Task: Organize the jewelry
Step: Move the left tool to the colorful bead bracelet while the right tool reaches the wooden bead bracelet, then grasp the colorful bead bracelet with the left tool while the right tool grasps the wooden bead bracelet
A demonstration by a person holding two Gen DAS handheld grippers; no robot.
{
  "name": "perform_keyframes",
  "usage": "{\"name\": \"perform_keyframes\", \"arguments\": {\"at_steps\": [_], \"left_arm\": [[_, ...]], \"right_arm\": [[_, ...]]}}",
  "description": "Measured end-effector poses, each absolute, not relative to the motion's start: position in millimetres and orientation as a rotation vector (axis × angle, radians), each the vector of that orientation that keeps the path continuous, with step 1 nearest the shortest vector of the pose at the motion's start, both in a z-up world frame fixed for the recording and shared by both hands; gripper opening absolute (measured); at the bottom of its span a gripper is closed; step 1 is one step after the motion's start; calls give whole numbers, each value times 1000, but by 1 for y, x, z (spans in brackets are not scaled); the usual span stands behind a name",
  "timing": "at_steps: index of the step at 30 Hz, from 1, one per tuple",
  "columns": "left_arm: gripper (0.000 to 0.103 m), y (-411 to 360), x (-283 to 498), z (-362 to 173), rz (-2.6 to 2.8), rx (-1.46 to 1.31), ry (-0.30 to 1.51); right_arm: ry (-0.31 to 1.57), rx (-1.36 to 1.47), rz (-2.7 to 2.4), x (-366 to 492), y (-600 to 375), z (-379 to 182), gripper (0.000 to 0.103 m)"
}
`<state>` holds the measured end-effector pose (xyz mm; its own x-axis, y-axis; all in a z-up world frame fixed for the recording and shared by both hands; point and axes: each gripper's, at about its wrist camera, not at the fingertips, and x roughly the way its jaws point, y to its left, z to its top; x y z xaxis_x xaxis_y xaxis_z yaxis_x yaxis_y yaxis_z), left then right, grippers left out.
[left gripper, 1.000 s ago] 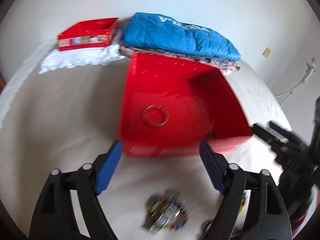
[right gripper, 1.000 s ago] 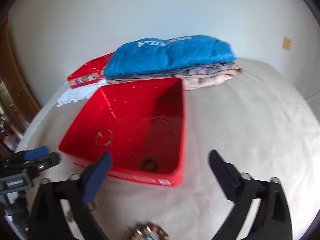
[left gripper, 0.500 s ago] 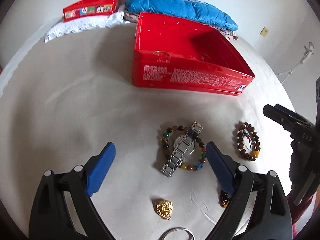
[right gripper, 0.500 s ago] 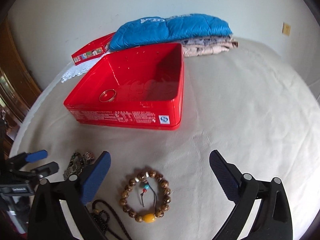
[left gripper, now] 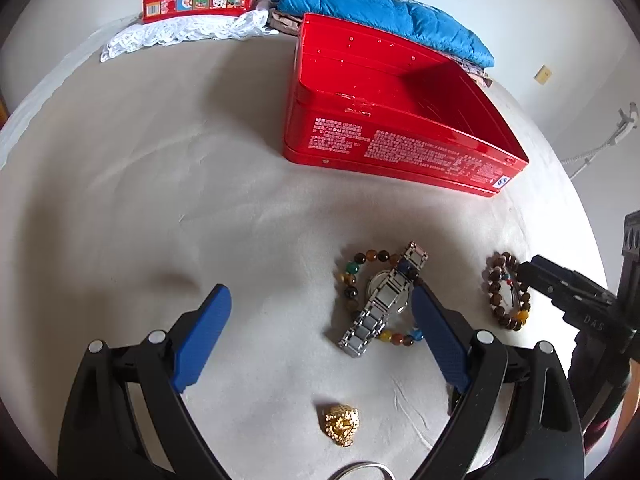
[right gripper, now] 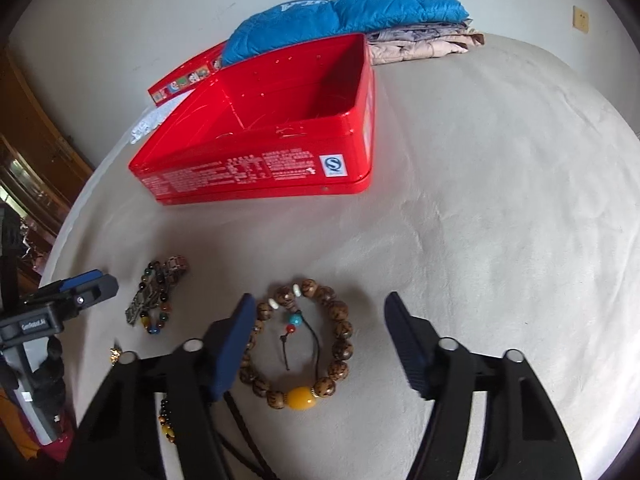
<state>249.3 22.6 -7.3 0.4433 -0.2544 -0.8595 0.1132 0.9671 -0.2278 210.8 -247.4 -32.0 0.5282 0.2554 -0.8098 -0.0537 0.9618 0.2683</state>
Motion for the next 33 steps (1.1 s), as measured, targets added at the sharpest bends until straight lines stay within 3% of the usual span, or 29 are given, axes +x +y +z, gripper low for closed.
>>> {"name": "perform_keyframes", "arguments": {"at_steps": [5,9,14,21,26,27,33], "left_arm": [[89,21,258,-12,-240,-163,1111],[82,16,269,-16,-256,-180,1134],[67,9,273,-20,-276,-154,1155],[34,-1,273,-24,-348,-134,1161],[17,-7,272,-26,-419,-159,1162],[7,-7,271,-25,-422,-166,1158],[6,4,262,-13,-465,-245,1138]], "right_arm": [[983,194,223,208,-238,-27,56],[991,178,270,210,-226,-26,49],[992,181,291,209,-224,-26,48],[1005,191,297,211,-225,-29,48],[1008,197,298,212,-226,-31,48],[1010,198,297,213,-226,-32,48],[1015,211,298,214,-229,-34,48]]}}
